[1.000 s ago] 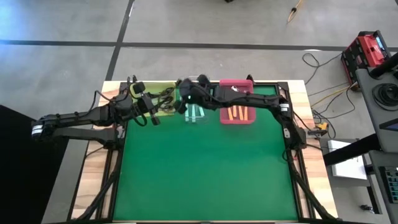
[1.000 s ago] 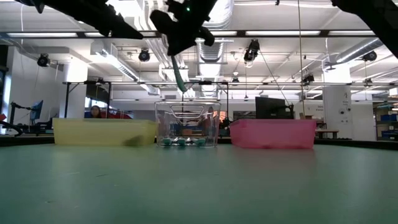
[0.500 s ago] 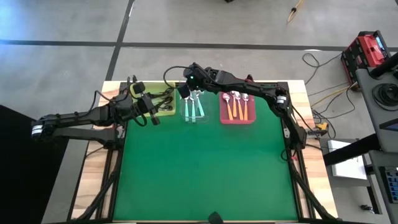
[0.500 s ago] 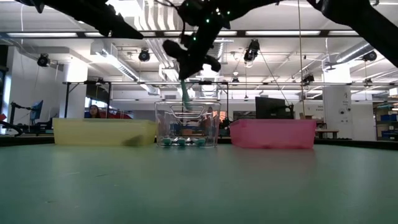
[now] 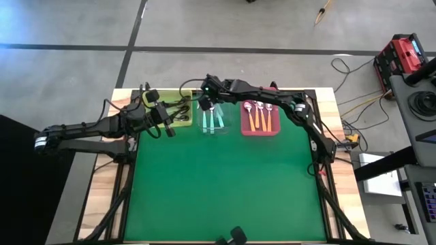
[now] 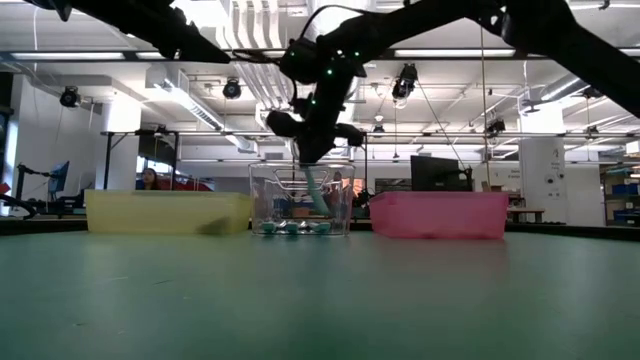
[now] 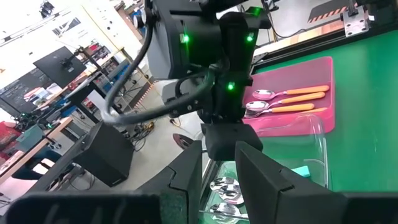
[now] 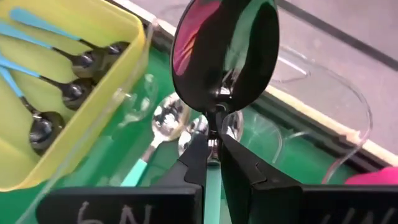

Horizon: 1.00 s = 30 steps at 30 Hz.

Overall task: Sort silverware by color (type)
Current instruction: Put the green spoon into the transparent bin

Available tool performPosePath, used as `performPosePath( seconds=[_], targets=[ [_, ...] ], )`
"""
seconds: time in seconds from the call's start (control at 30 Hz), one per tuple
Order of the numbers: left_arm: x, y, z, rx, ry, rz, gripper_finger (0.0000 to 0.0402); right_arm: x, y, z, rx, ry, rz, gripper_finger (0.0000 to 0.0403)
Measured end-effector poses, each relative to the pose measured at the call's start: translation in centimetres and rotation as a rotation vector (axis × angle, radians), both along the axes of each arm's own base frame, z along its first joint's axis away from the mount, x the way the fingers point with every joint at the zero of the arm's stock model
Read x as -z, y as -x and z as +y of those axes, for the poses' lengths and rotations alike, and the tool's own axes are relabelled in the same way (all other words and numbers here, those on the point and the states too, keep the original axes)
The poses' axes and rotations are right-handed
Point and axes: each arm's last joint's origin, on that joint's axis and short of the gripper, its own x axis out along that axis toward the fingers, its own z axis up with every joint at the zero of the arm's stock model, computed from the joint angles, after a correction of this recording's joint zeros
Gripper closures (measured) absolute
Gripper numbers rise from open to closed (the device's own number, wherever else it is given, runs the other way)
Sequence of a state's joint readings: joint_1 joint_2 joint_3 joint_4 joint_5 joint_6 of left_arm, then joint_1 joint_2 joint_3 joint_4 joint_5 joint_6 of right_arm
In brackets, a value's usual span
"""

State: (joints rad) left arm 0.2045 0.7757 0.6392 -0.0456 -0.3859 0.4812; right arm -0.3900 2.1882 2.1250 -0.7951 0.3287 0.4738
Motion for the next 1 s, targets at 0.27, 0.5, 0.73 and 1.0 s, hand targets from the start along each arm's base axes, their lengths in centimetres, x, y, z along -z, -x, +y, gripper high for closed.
performPosePath(
  seconds=[0.27,0.5,0.73,1.0],
  targets=[
    [0.0,0.0,0.0,0.000,0.000,0.001,0.0322,1.5,0.1,-0.3,0.035,-0.093,0.016,0.0383],
    [0.0,0.0,0.0,0.001,0.000,0.002,0.0322,1.7,0.1,-0.4,0.036,-0.163,-0.018,0.0383],
    [0.0,0.0,0.0,0.000,0.000,0.002,0.0322,1.9,0.4,-0.5,0.065,-0.187,0.000,0.0383],
    [0.0,0.0,0.0,0.000,0.000,0.002,0.0322,2.1,0.8,-0.5,0.087,-0.231,0.020,0.0383]
  ],
)
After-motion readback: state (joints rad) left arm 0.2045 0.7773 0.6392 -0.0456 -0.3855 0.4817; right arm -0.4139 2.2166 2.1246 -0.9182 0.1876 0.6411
